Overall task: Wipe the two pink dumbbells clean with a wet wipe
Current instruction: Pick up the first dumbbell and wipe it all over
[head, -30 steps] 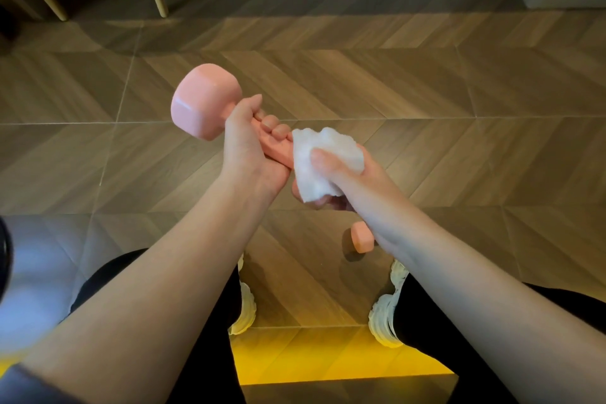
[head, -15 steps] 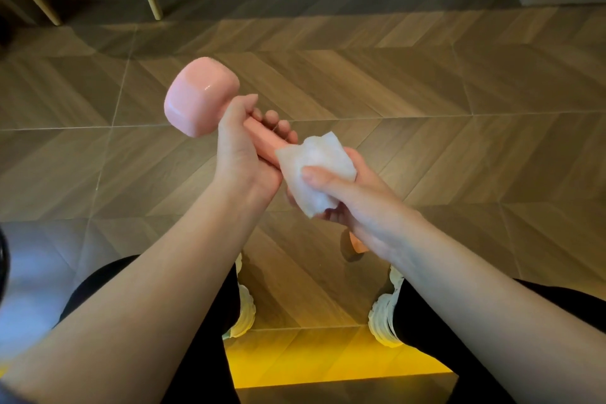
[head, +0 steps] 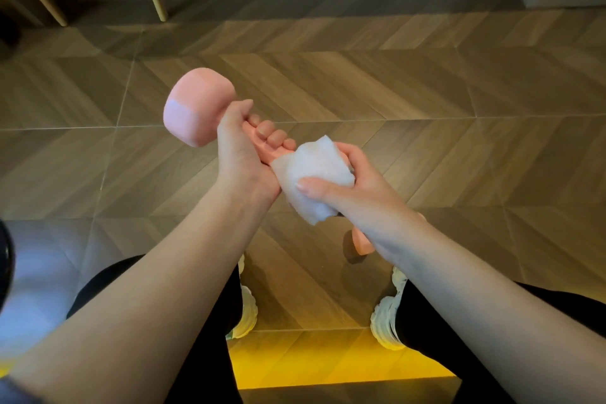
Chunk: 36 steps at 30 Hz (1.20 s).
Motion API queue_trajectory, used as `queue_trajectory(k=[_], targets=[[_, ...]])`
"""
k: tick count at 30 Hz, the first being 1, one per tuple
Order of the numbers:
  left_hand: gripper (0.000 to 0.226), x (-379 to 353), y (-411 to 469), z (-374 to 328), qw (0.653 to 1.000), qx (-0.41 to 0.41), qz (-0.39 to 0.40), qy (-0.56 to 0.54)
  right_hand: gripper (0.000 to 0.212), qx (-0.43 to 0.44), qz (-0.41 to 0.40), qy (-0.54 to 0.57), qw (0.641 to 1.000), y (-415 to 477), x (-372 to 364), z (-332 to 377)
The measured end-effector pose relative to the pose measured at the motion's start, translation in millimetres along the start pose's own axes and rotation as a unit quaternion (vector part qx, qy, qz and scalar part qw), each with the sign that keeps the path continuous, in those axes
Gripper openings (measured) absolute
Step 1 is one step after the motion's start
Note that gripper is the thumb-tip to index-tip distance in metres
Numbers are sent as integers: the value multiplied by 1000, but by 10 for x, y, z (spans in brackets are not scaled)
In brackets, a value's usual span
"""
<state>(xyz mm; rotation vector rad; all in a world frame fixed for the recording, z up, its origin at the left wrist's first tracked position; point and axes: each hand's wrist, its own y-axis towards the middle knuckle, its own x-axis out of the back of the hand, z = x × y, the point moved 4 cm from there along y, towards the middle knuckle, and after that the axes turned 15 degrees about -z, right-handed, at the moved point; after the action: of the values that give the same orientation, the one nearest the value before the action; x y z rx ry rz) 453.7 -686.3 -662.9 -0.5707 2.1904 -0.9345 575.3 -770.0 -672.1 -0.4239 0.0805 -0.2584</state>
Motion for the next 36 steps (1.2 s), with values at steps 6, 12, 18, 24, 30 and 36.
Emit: queue_trajectory(k=[6, 12, 18, 24, 30, 36], targets=[[36, -68, -9, 15, 1000, 12, 21, -19, 43, -17, 18, 21, 999, 75, 85, 44], [36, -48, -23, -26, 1000, -6, 13, -18, 62, 4, 63, 33, 997, 10, 90, 8], [39, -67, -46, 10, 999, 9, 26, -38, 45, -19, -24, 37, 999, 41, 38, 19], [37, -57, -47, -38, 999, -19, 27, -20, 59, -95, 79, 95, 988, -26, 94, -30], [38, -47, -24, -41, 1000, -12, 18, -14, 62, -32, 18, 53, 998, -32, 17, -55], [40, -44, 0, -21, 999, 21, 27, -32, 60, -96, 59, 78, 991, 28, 77, 2]])
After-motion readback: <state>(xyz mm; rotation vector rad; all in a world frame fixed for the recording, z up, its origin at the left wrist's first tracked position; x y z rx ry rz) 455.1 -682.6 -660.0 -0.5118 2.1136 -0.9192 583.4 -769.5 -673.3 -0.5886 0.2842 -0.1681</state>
